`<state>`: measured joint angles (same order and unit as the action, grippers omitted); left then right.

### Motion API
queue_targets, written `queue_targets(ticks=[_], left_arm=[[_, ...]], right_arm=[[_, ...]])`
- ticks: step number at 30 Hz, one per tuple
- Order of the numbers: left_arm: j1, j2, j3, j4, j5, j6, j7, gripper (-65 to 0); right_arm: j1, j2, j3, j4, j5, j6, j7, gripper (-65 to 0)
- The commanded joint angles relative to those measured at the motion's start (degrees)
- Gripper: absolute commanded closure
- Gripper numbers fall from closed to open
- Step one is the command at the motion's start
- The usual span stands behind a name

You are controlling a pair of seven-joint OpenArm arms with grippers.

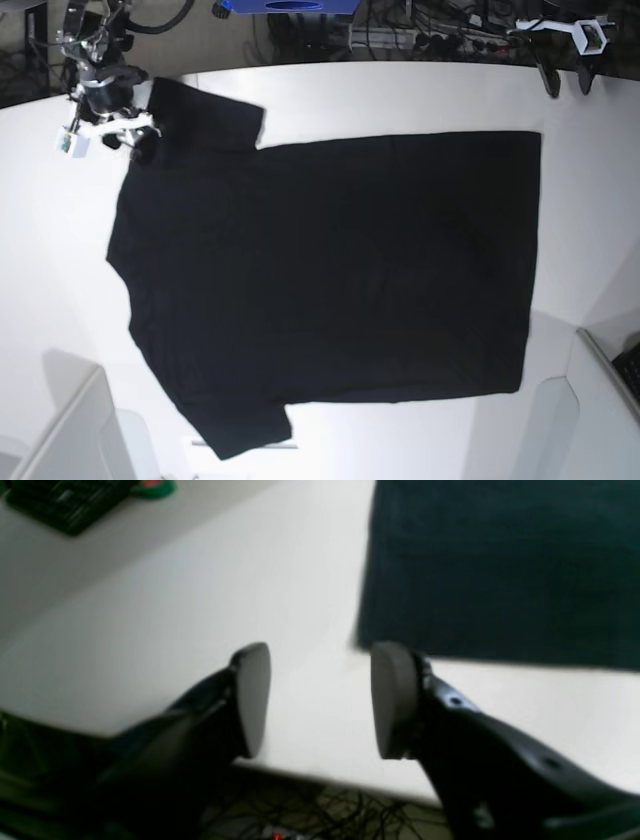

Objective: Fold the T-shirt properly
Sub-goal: 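Move both grippers down to the shoulder corners of the black T-shirt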

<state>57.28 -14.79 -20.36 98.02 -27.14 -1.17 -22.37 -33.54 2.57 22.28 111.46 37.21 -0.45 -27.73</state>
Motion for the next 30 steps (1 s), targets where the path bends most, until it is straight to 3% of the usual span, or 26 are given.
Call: queue_targets(ticks=[1,4,8,11,15,18,23,30], left_arm=[[0.4,-0.5,-1.4,1.7,-1.6,-1.8,1.1,-34.6],[-1.8,-0.5,-5.7,3.7,-11.6,-9.7,12.0,-34.6],[-6.1,-0.2,-18.5,3.8,-25.0,-23.8,30.7,-34.6],[-10.5,0.9,-28.2,4.0,-25.4,-30.4,42.8,-34.6],[-16.7,3.3,-39.3,3.8,-25.3,-36.9,56.6,-34.7],[-19.6,3.3,-43.7,3.9,-23.4,-38.8,62.9,-34.7],[-22.4,4.0,-43.9,3.5,-13.6,-38.8,63.0,-34.7],[-24.8,5.9,-43.9,2.6,-8.5,-38.8,63.0,-34.7]], right_arm=[[-0.1,0.8,0.3,0.9,1.6,0.2,1.4,-44.6],[0.6,2.0,0.4,0.1,4.7,0.1,1.4,-48.2],[1.6,3.4,0.4,-3.5,6.8,0.1,1.4,-48.2],[2.0,3.4,0.4,-6.7,6.8,0.1,1.4,-48.2],[2.4,3.3,0.4,-8.9,6.8,0.1,1.4,-48.2],[2.4,3.1,0.4,-10.3,6.8,0.1,1.4,-48.2],[2.1,3.0,0.0,-11.1,6.8,0.1,1.4,-48.2],[0.5,2.9,-4.0,-11.1,6.8,0.1,1.4,-48.0]])
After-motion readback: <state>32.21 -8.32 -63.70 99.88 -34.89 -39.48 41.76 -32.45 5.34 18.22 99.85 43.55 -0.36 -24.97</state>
